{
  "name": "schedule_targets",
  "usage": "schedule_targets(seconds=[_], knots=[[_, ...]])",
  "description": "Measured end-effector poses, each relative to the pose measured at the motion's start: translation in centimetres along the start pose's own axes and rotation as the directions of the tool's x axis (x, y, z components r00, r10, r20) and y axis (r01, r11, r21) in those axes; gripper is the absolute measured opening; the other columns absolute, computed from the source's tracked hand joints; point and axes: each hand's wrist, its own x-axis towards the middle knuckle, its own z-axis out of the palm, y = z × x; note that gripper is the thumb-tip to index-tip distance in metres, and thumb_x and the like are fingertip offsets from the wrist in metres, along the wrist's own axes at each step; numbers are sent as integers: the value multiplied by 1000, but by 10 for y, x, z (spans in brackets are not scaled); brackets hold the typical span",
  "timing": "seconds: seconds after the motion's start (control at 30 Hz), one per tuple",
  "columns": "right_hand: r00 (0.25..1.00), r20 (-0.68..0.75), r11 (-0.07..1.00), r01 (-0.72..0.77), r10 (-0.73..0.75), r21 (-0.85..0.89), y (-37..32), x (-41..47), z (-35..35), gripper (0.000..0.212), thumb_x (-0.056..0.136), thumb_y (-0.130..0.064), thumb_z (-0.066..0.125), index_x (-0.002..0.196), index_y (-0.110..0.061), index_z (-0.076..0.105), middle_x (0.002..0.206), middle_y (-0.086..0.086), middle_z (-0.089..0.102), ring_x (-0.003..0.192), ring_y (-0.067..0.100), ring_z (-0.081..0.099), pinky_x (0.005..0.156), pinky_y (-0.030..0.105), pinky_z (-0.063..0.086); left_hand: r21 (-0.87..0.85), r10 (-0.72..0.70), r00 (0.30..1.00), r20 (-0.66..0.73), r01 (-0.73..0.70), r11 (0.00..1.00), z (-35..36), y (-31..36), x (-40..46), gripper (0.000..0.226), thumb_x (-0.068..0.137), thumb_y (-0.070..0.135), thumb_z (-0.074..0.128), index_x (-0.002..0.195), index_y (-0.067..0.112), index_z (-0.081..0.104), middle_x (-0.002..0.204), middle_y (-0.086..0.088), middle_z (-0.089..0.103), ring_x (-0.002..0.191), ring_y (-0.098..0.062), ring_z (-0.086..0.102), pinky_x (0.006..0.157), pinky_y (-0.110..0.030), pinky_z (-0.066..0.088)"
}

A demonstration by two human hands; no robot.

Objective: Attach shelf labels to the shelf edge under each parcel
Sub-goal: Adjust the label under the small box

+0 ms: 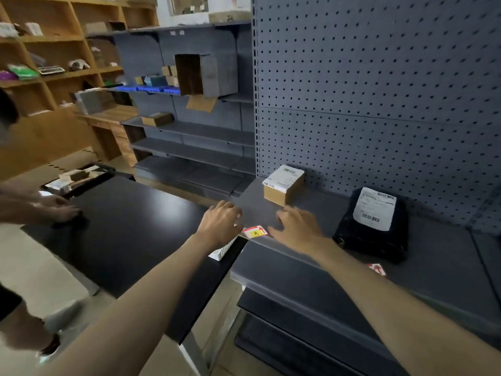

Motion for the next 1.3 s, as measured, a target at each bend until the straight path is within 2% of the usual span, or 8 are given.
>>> schedule_targets(seconds=[0.17, 0.4, 0.6, 0.8, 0.93, 1.1, 1.2, 1.3], knots=[[990, 39, 990, -136, 137, -23, -18, 23, 28, 35, 90, -46, 57, 103, -13, 59, 103, 4, 62, 93, 22, 59, 82, 37, 50, -67, 179, 983, 28, -177, 982, 31, -34, 29, 24, 86, 31, 63, 106, 17, 66, 113, -2, 63, 117, -22, 49, 92, -36, 43], [972, 32, 971, -232, 234, -50, -49, 33, 53, 22, 95, -30, 52, 110, -14, 55, 106, 6, 62, 96, 27, 59, 78, 40, 51, -117, 326, 944, 58, -318, 941, 65, -53, 41, 19, 87, 25, 63, 103, 16, 67, 108, -6, 64, 111, -25, 53, 87, -38, 48], [968, 19, 965, -246, 249, -94, -59, 44, 67, 13, 96, -23, 51, 102, -14, 59, 99, 6, 60, 92, 28, 60, 72, 41, 50, -112, 351, 936, 16, -347, 931, 78, -52, 51, 18, 90, 23, 62, 106, 16, 68, 108, -5, 63, 112, -23, 53, 84, -37, 47], [964, -51, 955, -266, 262, -134, -61, 47, 76, 13, 96, -18, 51, 99, -11, 62, 97, 6, 61, 89, 27, 59, 66, 35, 41, -183, 389, 921, -18, -385, 905, 93, -55, 59, 19, 92, 30, 60, 96, 15, 71, 100, -7, 64, 107, -24, 53, 80, -35, 45], [957, -85, 950, -288, 279, -123, -58, 43, 84, 14, 96, -13, 50, 96, -9, 63, 94, 8, 61, 84, 28, 58, 64, 34, 41, -204, 405, 913, -49, -406, 891, 100, -60, 60, 22, 90, 31, 63, 94, 12, 72, 97, -7, 65, 103, -25, 54, 79, -35, 44], [943, -131, 945, -318, 307, -72, -51, 41, 91, 14, 95, -11, 54, 89, -9, 67, 92, 7, 56, 84, 25, 53, 63, 33, 37, -112, 493, 869, -44, -495, 862, 101, -60, 61, 17, 93, 24, 59, 96, 11, 70, 98, -5, 62, 100, -24, 52, 78, -34, 41], [933, -130, 936, -346, 335, -70, -47, 38, 94, 17, 94, -11, 55, 89, -11, 70, 92, 7, 56, 86, 25, 52, 69, 31, 35, -38, 535, 843, -51, -537, 843, 97, -60, 65, 11, 91, 16, 60, 92, 12, 70, 97, -5, 61, 98, -24, 53, 76, -34, 42], [929, -112, 929, -361, 352, -75, -45, 34, 101, 16, 94, -13, 57, 90, -14, 73, 94, 6, 58, 88, 23, 54, 80, 33, 38, 16, 566, 824, -40, -566, 824, 97, -59, 68, 12, 91, 17, 60, 88, 10, 70, 96, -5, 63, 96, -25, 55, 75, -34, 43]])
